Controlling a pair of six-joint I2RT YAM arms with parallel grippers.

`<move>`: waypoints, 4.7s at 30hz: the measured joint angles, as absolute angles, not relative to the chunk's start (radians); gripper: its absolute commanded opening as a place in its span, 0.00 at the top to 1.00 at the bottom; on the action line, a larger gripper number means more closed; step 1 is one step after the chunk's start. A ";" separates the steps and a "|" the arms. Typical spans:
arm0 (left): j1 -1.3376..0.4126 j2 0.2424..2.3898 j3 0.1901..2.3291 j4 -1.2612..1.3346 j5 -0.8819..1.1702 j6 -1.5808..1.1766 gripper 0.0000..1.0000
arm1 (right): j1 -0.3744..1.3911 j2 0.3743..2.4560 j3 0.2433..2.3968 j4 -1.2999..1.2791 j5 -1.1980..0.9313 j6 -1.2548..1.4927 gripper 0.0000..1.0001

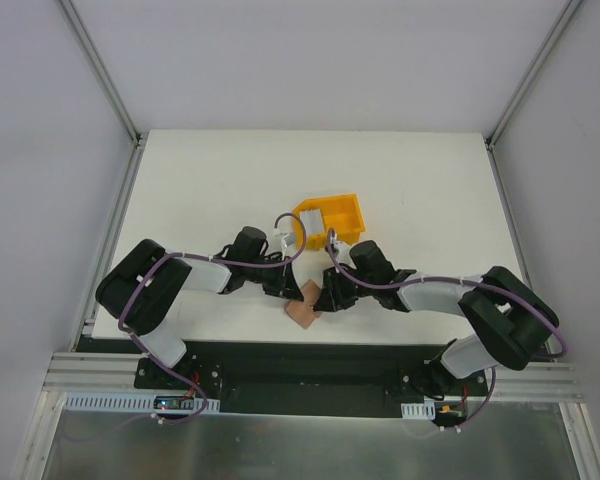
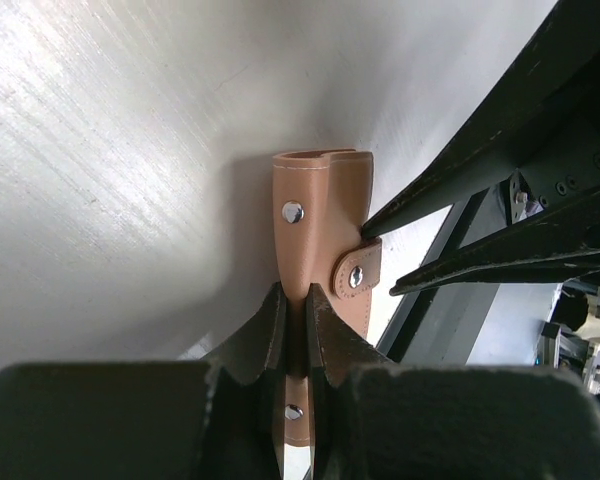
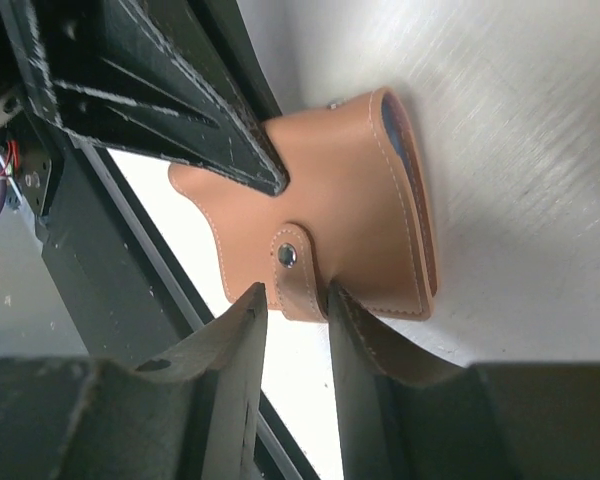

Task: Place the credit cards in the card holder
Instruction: Open the card holder at the center of the board.

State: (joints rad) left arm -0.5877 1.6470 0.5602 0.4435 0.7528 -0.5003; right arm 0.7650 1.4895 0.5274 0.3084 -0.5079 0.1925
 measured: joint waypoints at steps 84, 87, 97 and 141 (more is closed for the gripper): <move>-0.521 1.377 0.393 0.366 0.410 -0.675 1.00 | 0.894 1.459 0.577 0.029 -0.557 0.031 0.51; -0.558 1.324 0.371 0.358 0.351 -0.699 1.00 | 0.891 1.427 0.577 0.034 -0.461 0.160 0.43; -0.720 1.100 0.343 0.244 0.086 -0.764 1.00 | 0.902 1.441 0.704 0.069 -0.190 0.511 0.32; -0.794 1.011 0.339 0.142 -0.088 -0.789 1.00 | 0.941 1.606 0.827 -0.094 -0.033 0.590 0.61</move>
State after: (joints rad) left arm -0.7940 1.0115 0.3386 0.1417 -0.0875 -0.7887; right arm 0.9405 1.6062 0.8268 -0.0940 -0.0330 0.5896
